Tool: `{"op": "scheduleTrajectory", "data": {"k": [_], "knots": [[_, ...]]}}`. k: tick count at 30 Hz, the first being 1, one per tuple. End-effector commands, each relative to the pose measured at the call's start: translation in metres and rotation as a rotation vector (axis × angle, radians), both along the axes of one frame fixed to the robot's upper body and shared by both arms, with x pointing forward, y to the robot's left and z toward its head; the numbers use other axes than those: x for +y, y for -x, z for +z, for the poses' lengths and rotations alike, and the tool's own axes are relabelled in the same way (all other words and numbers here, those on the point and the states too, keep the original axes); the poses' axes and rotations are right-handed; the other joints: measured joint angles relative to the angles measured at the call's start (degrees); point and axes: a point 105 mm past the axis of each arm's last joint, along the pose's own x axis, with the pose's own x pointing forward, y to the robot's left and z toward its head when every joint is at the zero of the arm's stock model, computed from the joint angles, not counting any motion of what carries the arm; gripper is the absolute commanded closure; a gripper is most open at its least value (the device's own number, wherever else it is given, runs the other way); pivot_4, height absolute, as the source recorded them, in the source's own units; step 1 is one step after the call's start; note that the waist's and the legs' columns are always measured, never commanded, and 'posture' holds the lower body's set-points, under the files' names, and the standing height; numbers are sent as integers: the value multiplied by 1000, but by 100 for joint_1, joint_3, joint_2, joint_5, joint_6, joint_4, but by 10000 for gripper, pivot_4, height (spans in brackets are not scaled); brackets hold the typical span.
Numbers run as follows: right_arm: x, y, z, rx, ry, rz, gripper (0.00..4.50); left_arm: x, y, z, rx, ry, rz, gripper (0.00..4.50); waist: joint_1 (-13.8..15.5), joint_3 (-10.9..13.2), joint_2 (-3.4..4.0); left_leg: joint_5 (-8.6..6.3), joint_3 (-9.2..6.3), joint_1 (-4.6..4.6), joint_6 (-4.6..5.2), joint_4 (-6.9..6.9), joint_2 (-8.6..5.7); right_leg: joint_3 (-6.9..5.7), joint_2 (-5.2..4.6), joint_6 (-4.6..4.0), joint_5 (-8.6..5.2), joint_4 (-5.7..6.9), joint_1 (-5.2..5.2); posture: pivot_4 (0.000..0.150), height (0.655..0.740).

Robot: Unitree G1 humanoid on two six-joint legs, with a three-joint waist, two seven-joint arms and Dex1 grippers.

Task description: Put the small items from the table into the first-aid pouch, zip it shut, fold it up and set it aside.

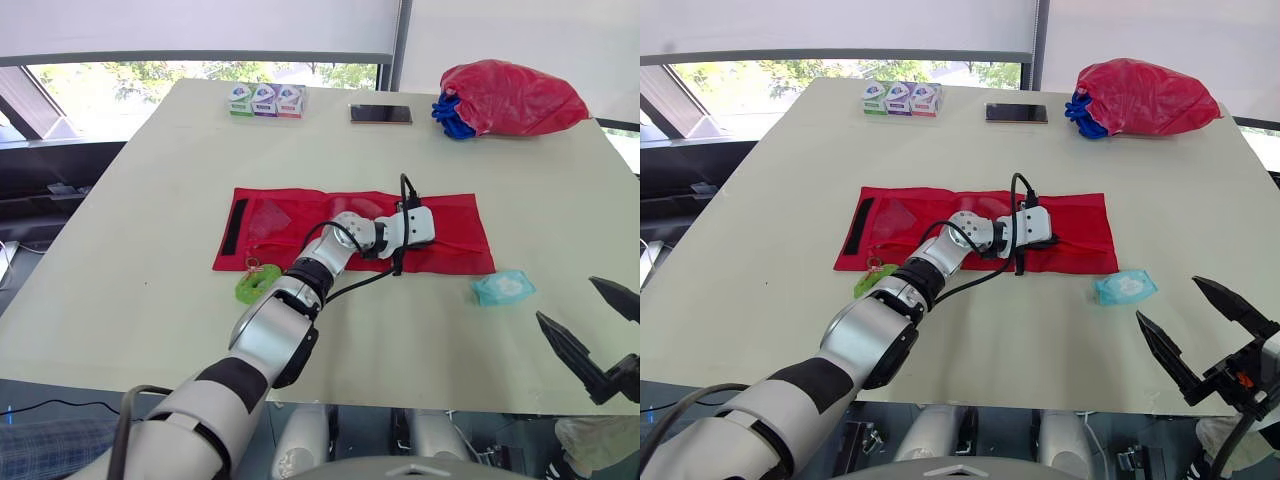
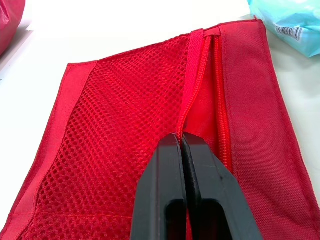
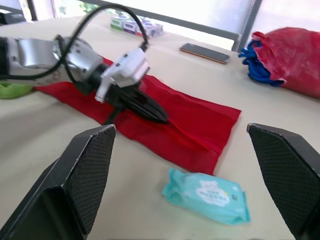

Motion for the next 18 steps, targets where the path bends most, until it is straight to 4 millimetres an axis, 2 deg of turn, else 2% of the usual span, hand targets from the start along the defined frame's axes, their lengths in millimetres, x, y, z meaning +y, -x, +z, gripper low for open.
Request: {"op": "scheduleTrajectory", "data": {"k": [1, 6, 11, 14, 18], "knots": [[-13, -5, -7, 33, 78, -84, 0, -5, -1, 16, -32, 46, -19, 44402, 0, 0, 0, 0, 0, 0, 0, 0, 0, 0, 0, -1, 0, 0, 0, 1500, 7400], [-7, -17, -21, 95, 98, -94, 0, -3, -2, 18, -23, 62, -7, 44402, -7, -1, 1, 0, -1, 0, 0, 0, 1, -1, 1, -1, -1, 0, -1, 1500, 7400], [12, -38, -37, 114, 63, -115, 0, -2, -5, 22, -12, 82, 15, 44402, -14, -3, 5, 0, -1, 0, 0, 0, 0, -1, 1, -4, 1, 1, -1, 1500, 7400], [27, -53, -45, 125, -24, -165, 0, 0, -7, 22, -10, 86, 24, 44402, -15, -3, 6, 0, -2, -1, 0, 0, -1, -2, 2, -19, 11, 1, -1, 1500, 7400], [41, -65, -59, 146, 15, -180, 0, 1, -7, 22, -5, 90, 26, 44402, -19, -3, 6, 0, -1, -1, 0, 1, -2, -1, 1, -19, 11, 2, -2, 1500, 7400]]}}
